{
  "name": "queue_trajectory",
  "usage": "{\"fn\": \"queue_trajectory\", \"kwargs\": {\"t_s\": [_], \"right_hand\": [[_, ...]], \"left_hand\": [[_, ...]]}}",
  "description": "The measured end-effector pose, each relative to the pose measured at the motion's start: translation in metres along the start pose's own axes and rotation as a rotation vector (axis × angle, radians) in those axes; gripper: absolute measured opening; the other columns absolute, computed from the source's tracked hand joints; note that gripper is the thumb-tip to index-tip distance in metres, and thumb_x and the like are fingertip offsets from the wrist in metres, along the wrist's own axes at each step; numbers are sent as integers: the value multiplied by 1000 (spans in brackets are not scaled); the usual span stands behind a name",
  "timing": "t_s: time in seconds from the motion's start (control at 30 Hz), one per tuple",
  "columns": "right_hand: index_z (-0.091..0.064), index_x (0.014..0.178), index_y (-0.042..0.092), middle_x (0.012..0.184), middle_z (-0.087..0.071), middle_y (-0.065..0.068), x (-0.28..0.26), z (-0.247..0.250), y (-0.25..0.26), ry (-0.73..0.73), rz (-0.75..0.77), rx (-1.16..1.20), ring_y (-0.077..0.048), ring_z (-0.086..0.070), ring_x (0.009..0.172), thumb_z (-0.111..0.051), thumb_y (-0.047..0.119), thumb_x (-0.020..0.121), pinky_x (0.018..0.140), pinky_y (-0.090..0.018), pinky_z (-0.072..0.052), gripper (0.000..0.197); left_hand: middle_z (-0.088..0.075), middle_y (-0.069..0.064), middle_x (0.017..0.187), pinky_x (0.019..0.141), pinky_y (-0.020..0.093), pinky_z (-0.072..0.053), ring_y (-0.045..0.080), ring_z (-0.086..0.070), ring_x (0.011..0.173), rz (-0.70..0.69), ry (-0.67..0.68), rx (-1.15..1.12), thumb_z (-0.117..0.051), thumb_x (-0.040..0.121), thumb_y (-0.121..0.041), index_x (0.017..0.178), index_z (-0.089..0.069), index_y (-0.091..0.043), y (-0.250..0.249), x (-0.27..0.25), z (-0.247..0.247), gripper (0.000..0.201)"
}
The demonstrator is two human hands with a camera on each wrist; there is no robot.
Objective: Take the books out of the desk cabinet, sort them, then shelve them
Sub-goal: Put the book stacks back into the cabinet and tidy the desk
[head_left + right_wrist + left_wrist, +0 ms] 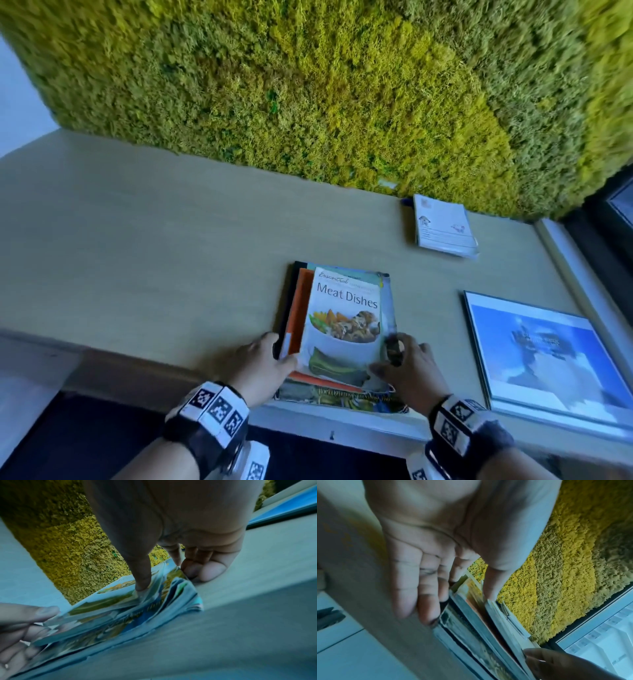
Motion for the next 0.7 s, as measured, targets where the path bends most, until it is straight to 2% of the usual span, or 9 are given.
{"fn": "queue_trajectory", "kwargs": {"t_s": [0.1,0.17,0.23,0.37,0.47,0.53,0.6,0.67,0.7], "right_hand": [[-44,143,24,97,-39,9,-20,-4,-9,29,-6,-5,-28,-53,120,-80,49,81,102,-33,-46,76],[-43,145,23,99,-40,8,-33,-8,-18,59,0,-19,-25,-52,117,-80,49,81,101,-31,-45,78],[-42,146,24,107,-42,2,-49,-9,-25,70,16,-12,-21,-52,108,-79,52,80,103,-32,-46,81],[-41,144,26,119,-43,-5,-79,-19,-48,105,32,114,-23,-51,108,-81,48,80,97,-30,-47,79],[-51,132,31,124,-59,-12,-93,-31,-79,94,-6,521,-26,-66,107,-88,34,75,95,-43,-58,67],[-52,130,17,113,-72,-15,-106,-38,-94,145,-56,746,-28,-75,94,-85,19,81,79,-44,-64,59],[-56,126,5,104,-77,-19,-124,-49,-104,269,-95,872,-37,-77,89,-80,10,85,72,-50,-64,48],[-62,123,5,103,-78,-22,-140,-58,-113,372,-95,889,-45,-75,92,-77,8,87,81,-62,-61,39],[-63,122,6,103,-78,-22,-145,-61,-119,397,-83,879,-46,-75,93,-75,7,88,83,-62,-60,36]], "left_hand": [[-68,4,126,73,27,-50,24,-70,102,16,1,-28,-54,89,-67,144,-45,-24,3,-25,-6,70],[-67,2,91,54,26,-52,18,-68,67,48,36,-166,-55,89,-66,135,-45,-22,7,-47,-17,65],[-57,1,70,46,30,-51,17,-57,49,77,24,-248,-54,85,-72,126,-46,-21,9,-67,-26,66],[-63,8,76,56,33,-36,27,-62,68,95,-9,-142,-36,73,-92,100,-52,-15,4,-98,-53,83],[-54,3,74,54,30,-42,20,-57,60,79,43,-213,-43,72,-93,96,-49,-14,-6,-124,-88,83],[-57,3,84,66,35,-49,19,-59,71,70,10,-339,-54,56,-97,101,-52,-11,-4,-134,-108,97],[-66,4,105,88,40,-52,23,-65,95,108,-8,-490,-69,56,-83,107,-55,-15,6,-141,-129,86],[-65,7,120,100,43,-49,28,-61,114,142,14,-596,-73,68,-59,113,-56,-19,7,-154,-145,63],[-63,9,123,103,44,-48,29,-59,117,153,22,-618,-73,74,-49,117,-55,-19,9,-159,-152,55]]}}
Point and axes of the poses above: each hand's wrist, its own x-axis towards the middle knuckle, its own z-axis out of the back of the hand, y = z × x, the point moved 9 cm from there along x, towards the middle knuckle
